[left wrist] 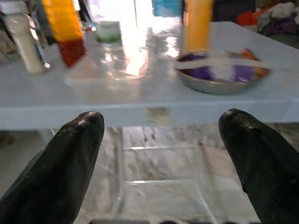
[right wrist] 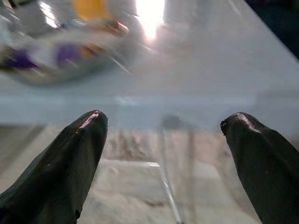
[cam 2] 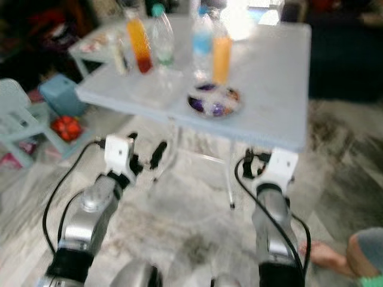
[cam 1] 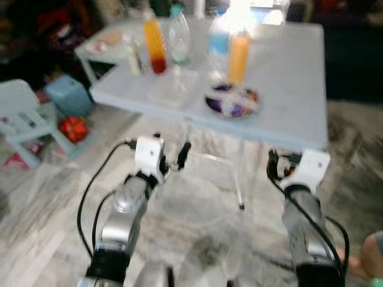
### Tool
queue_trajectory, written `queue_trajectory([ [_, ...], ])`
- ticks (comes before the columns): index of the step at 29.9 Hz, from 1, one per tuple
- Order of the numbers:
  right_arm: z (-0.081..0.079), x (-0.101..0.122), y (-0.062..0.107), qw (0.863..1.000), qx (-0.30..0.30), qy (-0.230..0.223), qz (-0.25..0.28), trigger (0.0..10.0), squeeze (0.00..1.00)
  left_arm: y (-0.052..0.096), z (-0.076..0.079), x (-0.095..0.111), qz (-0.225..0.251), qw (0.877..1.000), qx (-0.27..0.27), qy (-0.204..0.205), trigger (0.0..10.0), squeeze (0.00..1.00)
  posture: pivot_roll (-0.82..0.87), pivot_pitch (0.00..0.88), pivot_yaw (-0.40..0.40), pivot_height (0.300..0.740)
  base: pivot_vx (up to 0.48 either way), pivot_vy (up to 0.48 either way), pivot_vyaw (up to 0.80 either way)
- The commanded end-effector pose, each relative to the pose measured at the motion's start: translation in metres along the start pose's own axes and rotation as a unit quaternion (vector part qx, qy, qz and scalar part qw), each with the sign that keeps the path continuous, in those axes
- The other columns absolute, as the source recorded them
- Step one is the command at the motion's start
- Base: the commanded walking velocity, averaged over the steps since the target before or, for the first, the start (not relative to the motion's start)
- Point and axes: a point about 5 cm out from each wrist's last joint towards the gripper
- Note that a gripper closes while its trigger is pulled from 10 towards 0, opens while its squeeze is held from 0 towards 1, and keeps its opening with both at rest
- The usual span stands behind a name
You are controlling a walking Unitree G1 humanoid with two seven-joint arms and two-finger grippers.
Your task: Restocking fridge
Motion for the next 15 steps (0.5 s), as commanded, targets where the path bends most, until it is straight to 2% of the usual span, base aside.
queue_trajectory([
  [1,-0.0066,0.0027,0.0002,1.000,0.013,-0.004,0.003,10.0,0.00,-0.0001,-0.0025,0.0027,0.000,1.000,0.001,-0.015,10.0,0.00,0.02,0.083,0.003,0.740,0.285,0.386,0.00],
  [9,-0.0066,0.0029,-0.0005,1.000,0.013,-0.006,0.003,10.0,0.00,-0.0008,-0.0013,0.0051,0.013,1.000,0.000,0.001,10.0,0.00,0.02,0.076,0.004,0.740,0.288,0.385,0.00],
  [14,-0.0088,0.0021,0.0001,1.000,0.016,-0.006,0.001,10.0,0.00,-0.0010,0.0013,0.0060,0.017,1.000,-0.010,0.013,10.0,0.00,0.02,0.074,0.001,0.740,0.264,0.380,-0.80],
  [15,-0.0093,0.0022,0.0000,1.000,0.017,-0.005,0.001,10.0,0.00,-0.0011,0.0012,0.0061,0.017,1.000,-0.009,0.012,10.0,0.00,0.02,0.072,-0.001,0.740,0.000,0.000,0.00],
])
Point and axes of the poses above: a point about 5 cm out from each wrist's last joint towards the gripper, its own y axis pointing back from the gripper into the wrist, its own x axis along the axis of the wrist's last joint, z = x × y, and after that the axes turned 15 degrees about y, right-handed
